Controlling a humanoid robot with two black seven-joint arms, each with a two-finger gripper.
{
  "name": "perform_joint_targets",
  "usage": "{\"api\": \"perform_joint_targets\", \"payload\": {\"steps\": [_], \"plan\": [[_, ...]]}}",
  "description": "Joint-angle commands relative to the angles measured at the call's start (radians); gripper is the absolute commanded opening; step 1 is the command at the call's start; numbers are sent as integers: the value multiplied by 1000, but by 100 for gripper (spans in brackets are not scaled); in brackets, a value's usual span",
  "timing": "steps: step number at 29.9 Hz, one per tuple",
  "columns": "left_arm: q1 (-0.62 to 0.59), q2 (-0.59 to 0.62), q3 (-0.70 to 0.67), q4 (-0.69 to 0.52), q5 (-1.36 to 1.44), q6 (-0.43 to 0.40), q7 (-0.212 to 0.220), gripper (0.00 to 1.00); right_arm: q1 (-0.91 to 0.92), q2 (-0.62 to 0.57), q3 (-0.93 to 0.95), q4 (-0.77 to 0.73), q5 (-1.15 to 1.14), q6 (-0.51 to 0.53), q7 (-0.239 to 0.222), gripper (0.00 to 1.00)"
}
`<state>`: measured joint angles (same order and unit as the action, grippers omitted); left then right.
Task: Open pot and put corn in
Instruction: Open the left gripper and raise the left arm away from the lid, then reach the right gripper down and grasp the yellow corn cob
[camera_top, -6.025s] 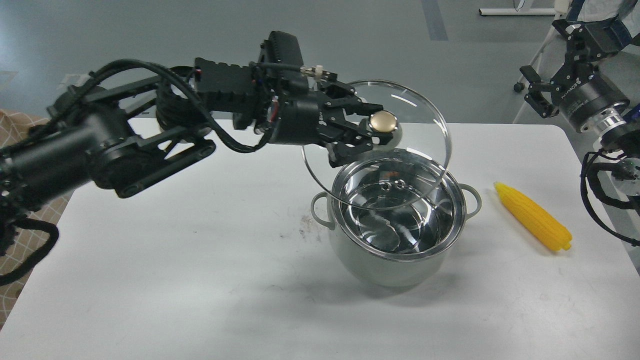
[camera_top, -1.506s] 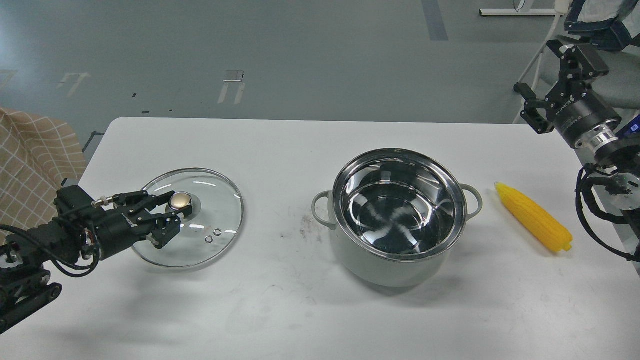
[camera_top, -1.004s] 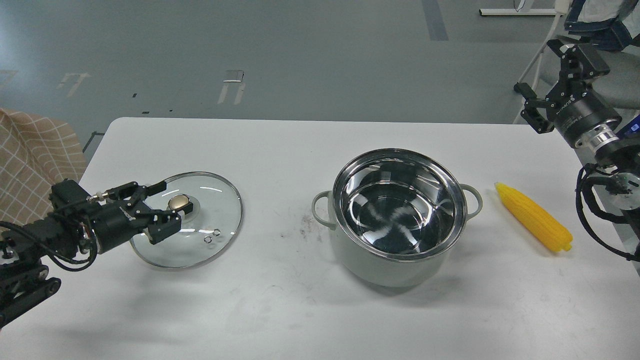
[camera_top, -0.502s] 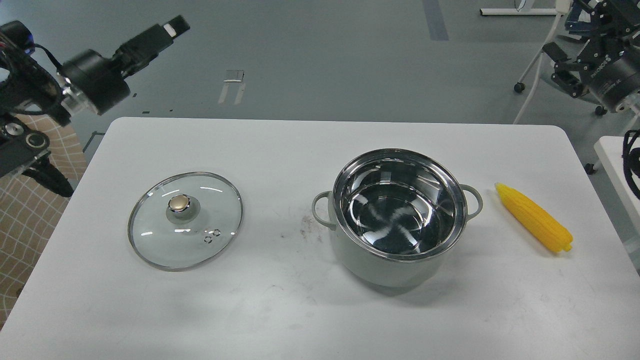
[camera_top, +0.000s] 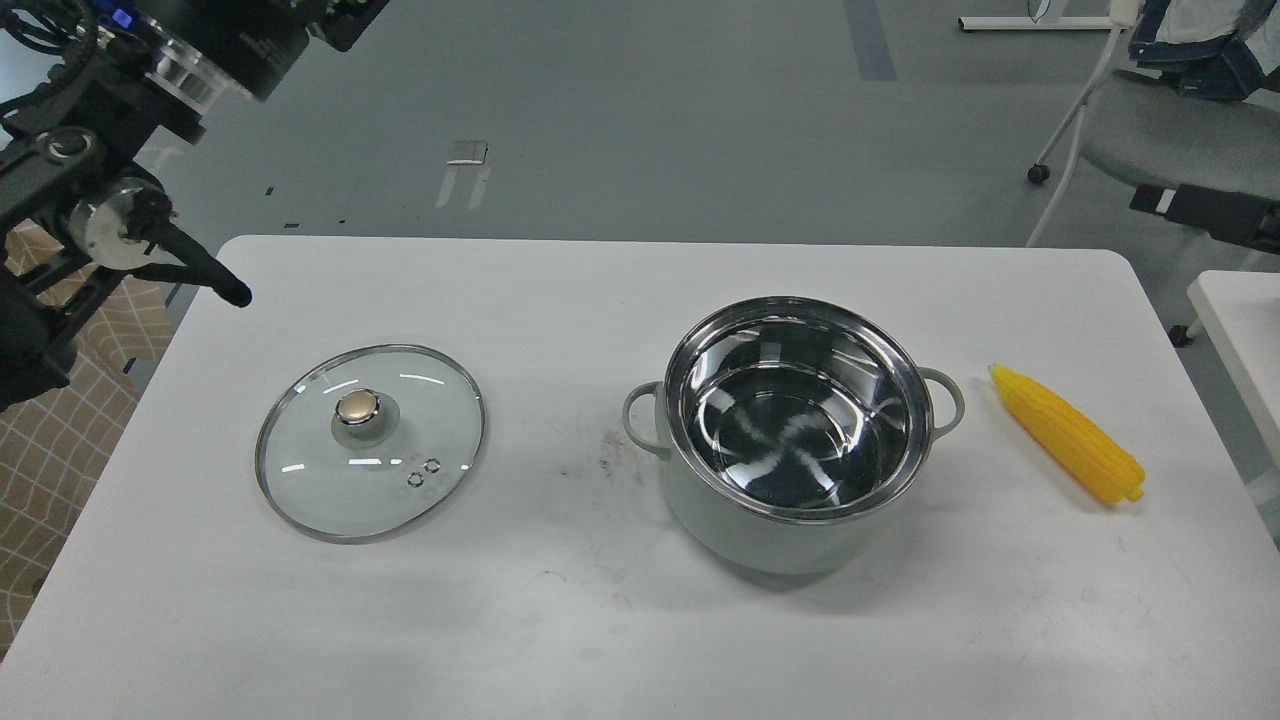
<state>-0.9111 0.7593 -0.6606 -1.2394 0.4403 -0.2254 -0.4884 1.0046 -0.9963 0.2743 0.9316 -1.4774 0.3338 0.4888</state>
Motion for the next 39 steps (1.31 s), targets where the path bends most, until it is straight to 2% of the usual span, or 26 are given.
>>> {"api": "perform_joint_targets", "payload": {"steps": [1, 6, 11, 21, 26, 29, 30, 32, 33, 35, 36, 38, 39], "plan": [[4, -5, -1, -3, 1, -3, 0, 94, -11, -5, -104, -4, -173, -67, 0, 100], [8, -14, -1, -5, 1, -6, 0, 94, -27, 16, -164, -13, -202, -88, 0, 100], [9, -18, -1, -6, 1, -11, 0, 94, -57, 97, -191, -51, -210, -88, 0, 100], [24, -14, -4, -37, 1, -14, 0, 94, -60, 292, -319, -252, -251, -182, 0, 100], [24, -11, -13, -38, 1, -15, 0, 94, -60, 331, -352, -283, -251, -190, 0, 96], [26, -9, -14, -40, 1, -15, 0, 94, -60, 343, -371, -300, -251, -190, 0, 88], [26, -9, -14, -40, 1, -15, 0, 94, -60, 343, -371, -300, -251, -190, 0, 88], [32, -6, -17, -57, 1, -15, 0, 94, -60, 357, -391, -312, -251, -190, 0, 66], [34, -6, -20, -58, 1, -15, 0, 94, -60, 357, -394, -313, -251, -191, 0, 62], [46, -5, -34, -64, 1, -15, 0, 94, -61, 358, -397, -315, -251, -190, 0, 48], [46, -5, -34, -64, 1, -15, 0, 94, -61, 358, -397, -315, -251, -190, 0, 47], [52, -5, -37, -66, 1, -15, 0, 94, -60, 358, -397, -313, -251, -190, 0, 24], [52, -5, -37, -66, 1, -15, 0, 94, -58, 358, -397, -313, -251, -190, 0, 20]]}}
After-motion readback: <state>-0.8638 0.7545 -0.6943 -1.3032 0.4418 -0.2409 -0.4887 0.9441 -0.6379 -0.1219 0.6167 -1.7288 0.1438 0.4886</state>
